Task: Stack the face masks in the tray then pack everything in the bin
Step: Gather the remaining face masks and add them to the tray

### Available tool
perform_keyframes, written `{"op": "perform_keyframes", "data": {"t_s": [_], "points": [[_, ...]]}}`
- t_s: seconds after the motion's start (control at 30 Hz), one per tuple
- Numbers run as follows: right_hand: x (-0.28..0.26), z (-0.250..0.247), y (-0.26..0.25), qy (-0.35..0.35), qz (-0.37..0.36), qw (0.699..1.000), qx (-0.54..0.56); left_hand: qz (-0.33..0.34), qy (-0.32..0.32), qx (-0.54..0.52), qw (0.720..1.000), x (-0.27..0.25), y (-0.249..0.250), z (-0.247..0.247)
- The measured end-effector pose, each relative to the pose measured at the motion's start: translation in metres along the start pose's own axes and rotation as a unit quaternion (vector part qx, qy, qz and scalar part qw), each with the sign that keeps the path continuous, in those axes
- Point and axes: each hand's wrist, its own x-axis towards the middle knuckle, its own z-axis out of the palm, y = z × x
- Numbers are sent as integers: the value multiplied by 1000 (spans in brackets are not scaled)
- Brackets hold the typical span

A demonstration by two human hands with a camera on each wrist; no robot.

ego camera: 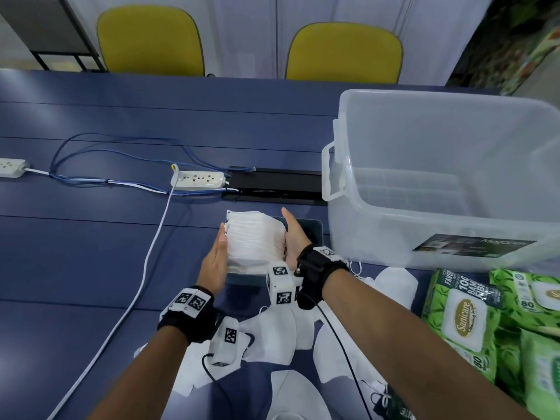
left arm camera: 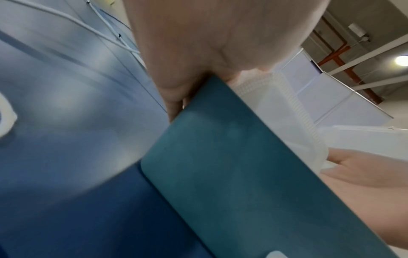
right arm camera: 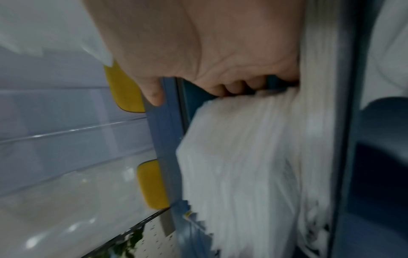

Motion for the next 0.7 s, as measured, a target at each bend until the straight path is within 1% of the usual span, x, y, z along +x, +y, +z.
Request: {"op": "perform_keyframes", "data": {"t_s": [0.07, 0.1, 0.13, 0.23, 0.3, 0.33, 0.37, 0.4, 0.43, 0.47, 0.5, 0.53, 0.6, 0.63, 0.7], "points": [[-9, -12, -8, -9, 18, 1000, -6, -4, -22, 0, 1000, 3, -3, -4], [-16, -19, -11, -11, 18, 1000, -19, 1, -29, -4, 1000, 3, -4, -4], [-23, -26, -12, -7, 7, 999, -37, 8, -21, -3, 1000, 1, -4, -5], [-54, -54, -13, -4, -66, 995, -74, 38, 56, 10, 998, -14, -1, 2], [-76, -77, -2, -1, -127, 986, -108, 91, 99, 28, 991, -31, 3, 8], [-85, -89, 5, 8, -151, 979, -134, 133, 121, 58, 982, -40, 4, 12], [-93, -100, 15, 30, -172, 968, -183, 186, 138, 101, 967, -49, 5, 16], [-98, -112, 26, 63, -190, 948, -250, 238, 150, 157, 947, -57, 7, 21], [-99, -125, 39, 97, -200, 919, -327, 287, 158, 216, 920, -65, 7, 27], [-101, -136, 52, 127, -196, 884, -405, 325, 159, 268, 893, -70, 5, 33], [-102, -147, 65, 150, -178, 849, -474, 351, 151, 306, 872, -77, 3, 40], [-105, -155, 77, 161, -156, 816, -533, 367, 138, 330, 859, -82, 1, 45], [-107, -167, 101, 164, -114, 764, -614, 387, 109, 352, 845, -93, -5, 55], [-108, -169, 112, 166, -98, 741, -643, 397, 81, 357, 841, -99, -10, 60], [-109, -169, 130, 187, -72, 704, -681, 409, -9, 371, 833, -108, -21, 70]]}}
